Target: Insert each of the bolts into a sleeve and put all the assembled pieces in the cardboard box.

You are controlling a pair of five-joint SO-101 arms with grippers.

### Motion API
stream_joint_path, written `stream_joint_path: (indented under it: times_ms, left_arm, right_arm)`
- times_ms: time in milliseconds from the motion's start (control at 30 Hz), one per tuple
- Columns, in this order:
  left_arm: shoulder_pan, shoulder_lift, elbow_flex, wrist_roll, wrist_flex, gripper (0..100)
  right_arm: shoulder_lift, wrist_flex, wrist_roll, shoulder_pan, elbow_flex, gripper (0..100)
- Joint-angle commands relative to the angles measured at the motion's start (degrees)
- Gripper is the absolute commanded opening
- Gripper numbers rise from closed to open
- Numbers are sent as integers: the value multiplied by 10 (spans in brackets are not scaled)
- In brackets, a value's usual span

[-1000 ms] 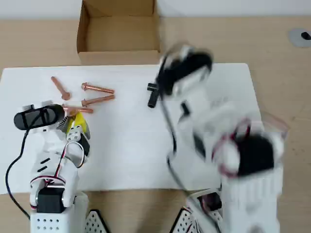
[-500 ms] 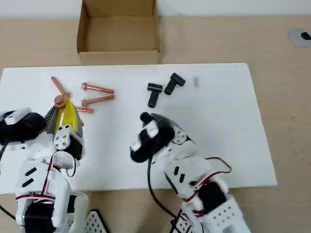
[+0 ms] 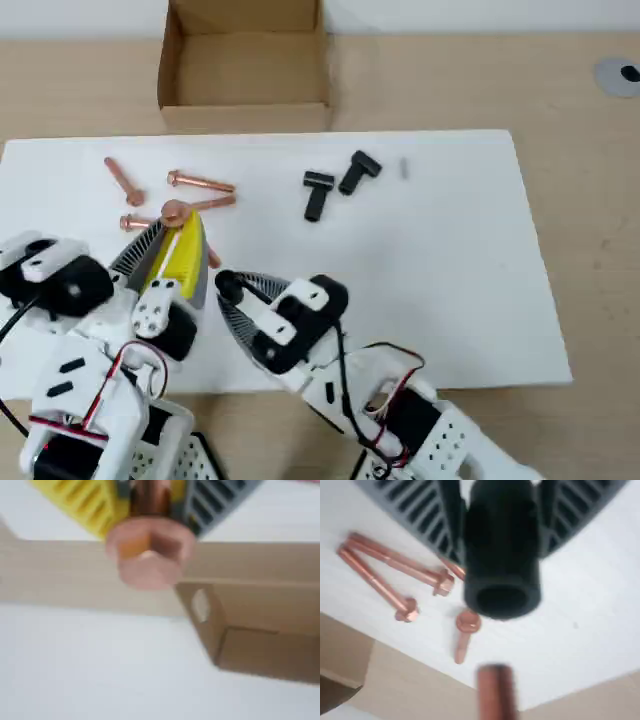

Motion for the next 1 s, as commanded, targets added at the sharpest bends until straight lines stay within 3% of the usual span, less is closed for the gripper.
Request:
stream_joint_path:
  times_ms: [0,233,500,967]
  left_arm:
    - [17,-5,-47,-12,-2,7]
    - [19,-5,-73,-23,13,6]
    - [121,-5,-75,-23,107,6]
    - [108,-5,-69,-93,72,6]
  right_arm:
    - [-7,-16,-47,-11,1,10]
    - [-7,-15,-67,-8,1,10]
    - [-7,-15,-66,-8,1,10]
    - [-9,26,-63,-8,1,10]
